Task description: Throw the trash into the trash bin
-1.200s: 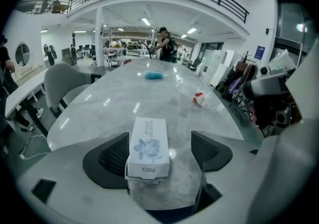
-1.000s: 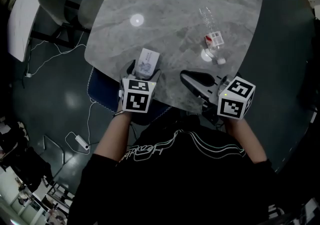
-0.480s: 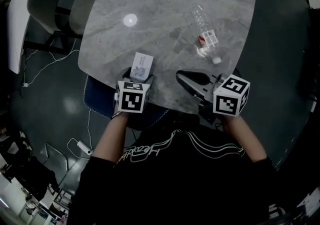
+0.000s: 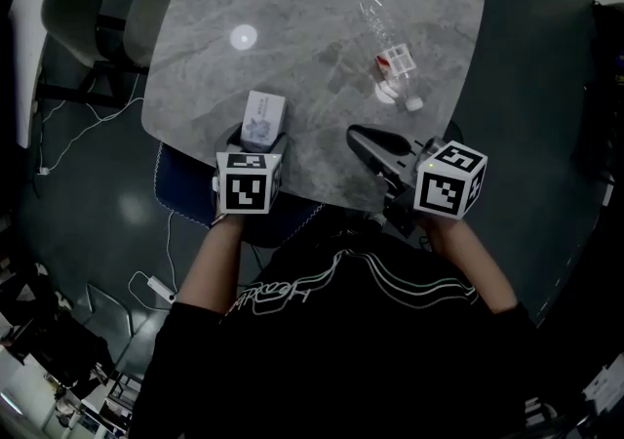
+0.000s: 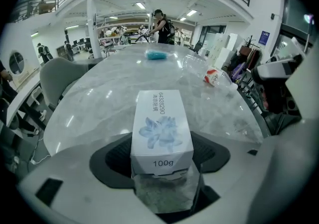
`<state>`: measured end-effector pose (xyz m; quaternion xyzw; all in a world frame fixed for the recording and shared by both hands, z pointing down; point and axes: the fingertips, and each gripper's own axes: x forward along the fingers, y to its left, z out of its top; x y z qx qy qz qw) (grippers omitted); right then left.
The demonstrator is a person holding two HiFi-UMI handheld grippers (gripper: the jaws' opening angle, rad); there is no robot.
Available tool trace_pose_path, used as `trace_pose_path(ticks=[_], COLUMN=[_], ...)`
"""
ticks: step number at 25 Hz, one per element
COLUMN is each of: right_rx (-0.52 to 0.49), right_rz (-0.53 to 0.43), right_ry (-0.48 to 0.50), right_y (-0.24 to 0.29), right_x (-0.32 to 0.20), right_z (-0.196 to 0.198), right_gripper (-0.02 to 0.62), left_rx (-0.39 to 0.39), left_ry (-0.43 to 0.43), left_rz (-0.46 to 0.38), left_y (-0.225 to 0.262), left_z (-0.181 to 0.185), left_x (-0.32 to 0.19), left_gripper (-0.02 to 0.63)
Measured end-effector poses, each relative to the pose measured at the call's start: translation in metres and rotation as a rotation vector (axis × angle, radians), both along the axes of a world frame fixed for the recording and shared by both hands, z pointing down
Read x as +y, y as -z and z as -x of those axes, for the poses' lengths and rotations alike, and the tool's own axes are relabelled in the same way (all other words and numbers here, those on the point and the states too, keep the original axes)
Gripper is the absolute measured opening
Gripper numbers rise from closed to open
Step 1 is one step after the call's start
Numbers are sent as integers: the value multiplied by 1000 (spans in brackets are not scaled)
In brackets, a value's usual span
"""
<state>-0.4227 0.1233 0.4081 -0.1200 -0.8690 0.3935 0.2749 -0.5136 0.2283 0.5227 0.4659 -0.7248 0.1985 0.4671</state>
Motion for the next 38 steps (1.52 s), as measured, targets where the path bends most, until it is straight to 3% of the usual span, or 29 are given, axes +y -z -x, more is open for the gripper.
trace_pose_path(ticks=[5,9,14,18,21,26,32,38], right_rx=[-16,-35,-63,-91,-109,-140,-173,-177], right_rz=[-5,-34,-42,-61,-76,-113,-188,-281], right_ry=[-17,-49,-103,-184,-253,-395,-564,-684], right_y=[4,14,31,41,50,64,90,103], right_x=[-1,-12,-23,-34,-43,-57,-79,-92], right_z=[-17,-41,-94,-148,-194,-265,-372,-451], right_gripper=[36,37,36,36,35,35,35,36], left_rx=[-31,23,82,93,113,210,270,305], left_ry=[58,77,8,-117,-179,-279,-447,-570], left_rz=[-127,-309,-517,-625,-649,-695,-706,-675], left_y=[33,76,139,173,183,196,215,222], left_z=[-2,-27,-88,-146,-190,-264,-368,-443], left_x=[-12,-39,-75,-101,-112,-135,-170,-197], left_gripper=[327,327,327,327,327,327,327,327])
